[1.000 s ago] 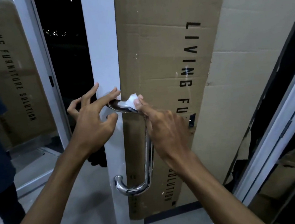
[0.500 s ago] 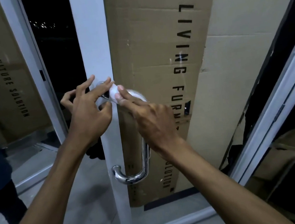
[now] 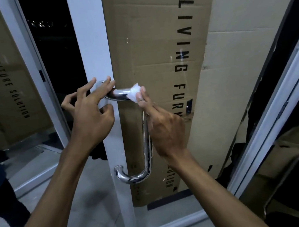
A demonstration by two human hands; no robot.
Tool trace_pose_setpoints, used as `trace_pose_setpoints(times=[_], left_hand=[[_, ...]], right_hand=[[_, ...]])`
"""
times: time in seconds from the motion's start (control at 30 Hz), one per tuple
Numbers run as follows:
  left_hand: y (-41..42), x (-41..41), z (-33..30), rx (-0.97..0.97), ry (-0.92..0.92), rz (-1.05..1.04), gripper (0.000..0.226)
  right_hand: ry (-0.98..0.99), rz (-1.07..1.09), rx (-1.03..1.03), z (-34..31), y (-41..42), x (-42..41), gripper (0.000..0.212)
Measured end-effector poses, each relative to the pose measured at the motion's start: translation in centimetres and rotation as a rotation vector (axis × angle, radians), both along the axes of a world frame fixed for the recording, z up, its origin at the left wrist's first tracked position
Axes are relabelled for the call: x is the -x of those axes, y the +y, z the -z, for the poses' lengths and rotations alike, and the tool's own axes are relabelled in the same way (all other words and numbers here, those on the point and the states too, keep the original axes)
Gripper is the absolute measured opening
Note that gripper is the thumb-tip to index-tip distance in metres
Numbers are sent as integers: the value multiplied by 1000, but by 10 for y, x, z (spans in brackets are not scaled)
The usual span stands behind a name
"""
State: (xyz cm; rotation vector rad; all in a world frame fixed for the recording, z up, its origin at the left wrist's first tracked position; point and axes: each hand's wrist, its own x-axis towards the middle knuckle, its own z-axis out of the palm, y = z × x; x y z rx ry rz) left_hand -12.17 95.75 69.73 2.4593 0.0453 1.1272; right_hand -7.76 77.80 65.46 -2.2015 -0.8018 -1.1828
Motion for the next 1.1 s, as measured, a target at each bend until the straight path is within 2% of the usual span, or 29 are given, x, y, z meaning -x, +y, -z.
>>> trace_pose_setpoints(times=[0.1, 0.23, 0.4, 0.53, 0.6, 0.73, 0.93, 1.1], left_hand=[[-4, 0, 0, 16, -15, 2, 65], [-5, 0, -3, -2, -8, -8, 64], [-10, 2, -4, 31, -18, -21, 65], [-15, 0, -6, 49, -32, -10, 63], [-16, 1, -6, 33, -36, 1, 62], [-14, 2, -4, 8, -32, 12, 65], [-15, 4, -1, -49, -35, 3, 67], [-13, 7, 2, -76, -58, -7, 66]], right_hand=[[15, 1, -61, -1, 11, 2, 47], [-30, -7, -1, -4, 18, 2, 47], [38, 7, -120, 3, 3, 2, 45], [-24, -13, -29, -6, 22, 4, 47], [12, -15, -25, -2, 14, 4, 49], [93, -2, -158, 5, 1, 7, 45], [96, -68, -161, -19, 16, 7, 47], [187, 5, -286, -13, -3, 7, 37]])
